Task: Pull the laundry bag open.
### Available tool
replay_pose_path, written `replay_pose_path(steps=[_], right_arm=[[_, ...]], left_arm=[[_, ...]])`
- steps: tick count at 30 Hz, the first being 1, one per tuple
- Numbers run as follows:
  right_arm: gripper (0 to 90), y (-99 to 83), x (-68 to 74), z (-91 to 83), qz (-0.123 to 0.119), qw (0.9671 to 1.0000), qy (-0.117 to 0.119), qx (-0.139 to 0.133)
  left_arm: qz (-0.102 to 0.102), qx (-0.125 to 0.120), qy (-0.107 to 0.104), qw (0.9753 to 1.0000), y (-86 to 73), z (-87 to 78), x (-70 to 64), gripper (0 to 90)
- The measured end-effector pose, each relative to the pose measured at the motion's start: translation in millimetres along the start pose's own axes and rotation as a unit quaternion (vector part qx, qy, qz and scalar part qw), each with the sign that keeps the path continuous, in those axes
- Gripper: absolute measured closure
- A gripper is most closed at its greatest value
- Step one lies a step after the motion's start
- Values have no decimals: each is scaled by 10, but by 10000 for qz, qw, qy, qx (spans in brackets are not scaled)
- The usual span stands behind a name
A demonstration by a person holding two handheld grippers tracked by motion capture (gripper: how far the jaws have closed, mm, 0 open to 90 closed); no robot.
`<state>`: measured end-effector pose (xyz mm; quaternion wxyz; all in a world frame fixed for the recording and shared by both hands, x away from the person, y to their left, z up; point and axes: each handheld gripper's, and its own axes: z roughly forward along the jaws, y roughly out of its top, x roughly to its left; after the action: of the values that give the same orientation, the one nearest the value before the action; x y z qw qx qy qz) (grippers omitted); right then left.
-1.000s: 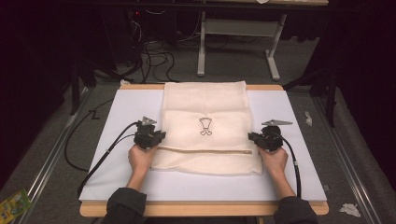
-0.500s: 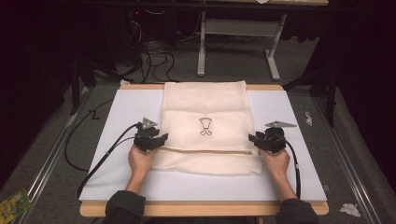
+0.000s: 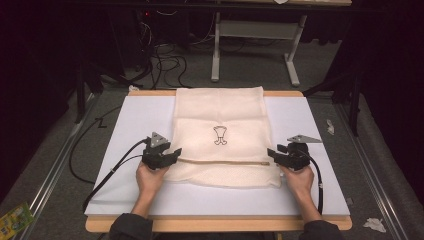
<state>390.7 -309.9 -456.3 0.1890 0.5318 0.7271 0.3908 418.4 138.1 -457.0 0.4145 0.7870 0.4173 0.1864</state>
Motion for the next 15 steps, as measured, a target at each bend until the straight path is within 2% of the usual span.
replay_pose_path(steps=[2, 8, 15], right_arm=[[482, -25, 4, -10, -37, 10000, 11, -5], [468, -113, 5, -19, 69, 9999, 105, 60], [468, -188, 2, -6, 220, 9995, 211, 88]], left_arm=[[50, -43, -33, 10000, -20, -27, -44, 467], [116, -145, -202, 9996, -74, -75, -175, 460], [181, -99, -395, 9990, -128, -78, -282, 442]])
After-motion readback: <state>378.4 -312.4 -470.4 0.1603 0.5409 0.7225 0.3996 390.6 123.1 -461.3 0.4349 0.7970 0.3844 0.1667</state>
